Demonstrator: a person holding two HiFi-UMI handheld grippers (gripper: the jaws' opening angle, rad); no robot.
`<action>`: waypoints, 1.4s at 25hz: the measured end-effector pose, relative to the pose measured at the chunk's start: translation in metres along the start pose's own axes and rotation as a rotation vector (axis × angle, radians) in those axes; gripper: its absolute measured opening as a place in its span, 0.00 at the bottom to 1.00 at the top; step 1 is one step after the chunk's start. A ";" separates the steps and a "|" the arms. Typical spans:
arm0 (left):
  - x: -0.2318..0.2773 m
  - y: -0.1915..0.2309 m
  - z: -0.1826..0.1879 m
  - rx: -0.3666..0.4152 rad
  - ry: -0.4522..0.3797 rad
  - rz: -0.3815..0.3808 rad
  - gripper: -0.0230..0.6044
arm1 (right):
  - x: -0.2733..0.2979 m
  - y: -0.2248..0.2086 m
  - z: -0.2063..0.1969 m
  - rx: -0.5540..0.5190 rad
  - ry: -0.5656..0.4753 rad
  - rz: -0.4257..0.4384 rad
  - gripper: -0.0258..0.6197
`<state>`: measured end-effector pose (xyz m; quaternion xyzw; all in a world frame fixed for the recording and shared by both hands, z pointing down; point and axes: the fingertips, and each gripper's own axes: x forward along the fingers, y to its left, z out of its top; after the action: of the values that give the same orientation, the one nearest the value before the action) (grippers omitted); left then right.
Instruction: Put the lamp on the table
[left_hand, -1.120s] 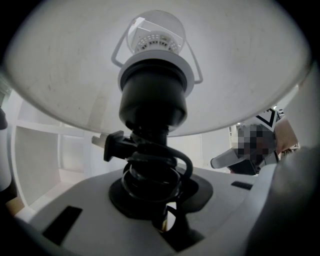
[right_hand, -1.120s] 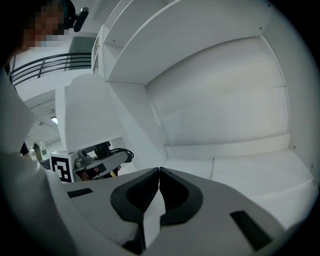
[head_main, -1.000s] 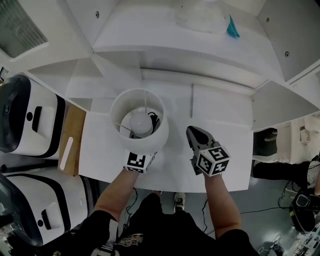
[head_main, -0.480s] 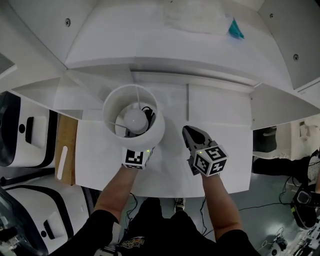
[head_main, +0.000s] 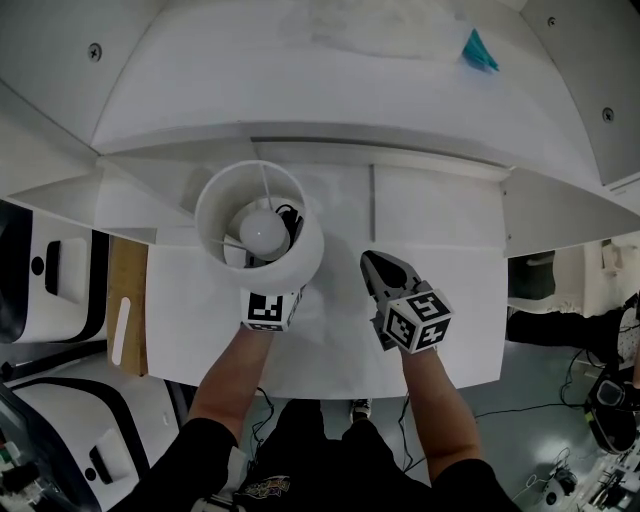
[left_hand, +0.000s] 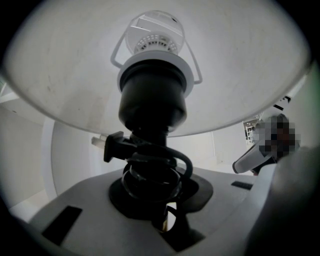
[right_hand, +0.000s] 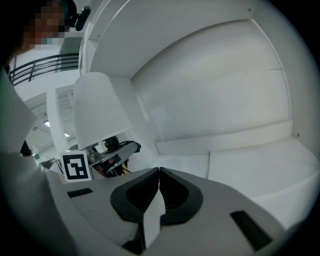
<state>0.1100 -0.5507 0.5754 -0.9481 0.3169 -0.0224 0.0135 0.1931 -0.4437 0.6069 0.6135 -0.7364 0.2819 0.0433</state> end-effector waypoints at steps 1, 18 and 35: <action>0.001 0.001 -0.002 -0.001 0.001 0.005 0.17 | 0.000 0.000 -0.001 0.001 0.000 0.000 0.08; 0.004 0.000 -0.006 0.033 0.014 -0.013 0.20 | 0.004 -0.003 -0.009 0.017 0.012 0.011 0.08; -0.053 0.005 -0.023 -0.011 0.110 0.110 0.30 | -0.030 0.010 -0.011 -0.011 0.022 0.051 0.08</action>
<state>0.0634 -0.5236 0.5968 -0.9265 0.3691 -0.0721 -0.0079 0.1883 -0.4112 0.6006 0.5913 -0.7528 0.2854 0.0477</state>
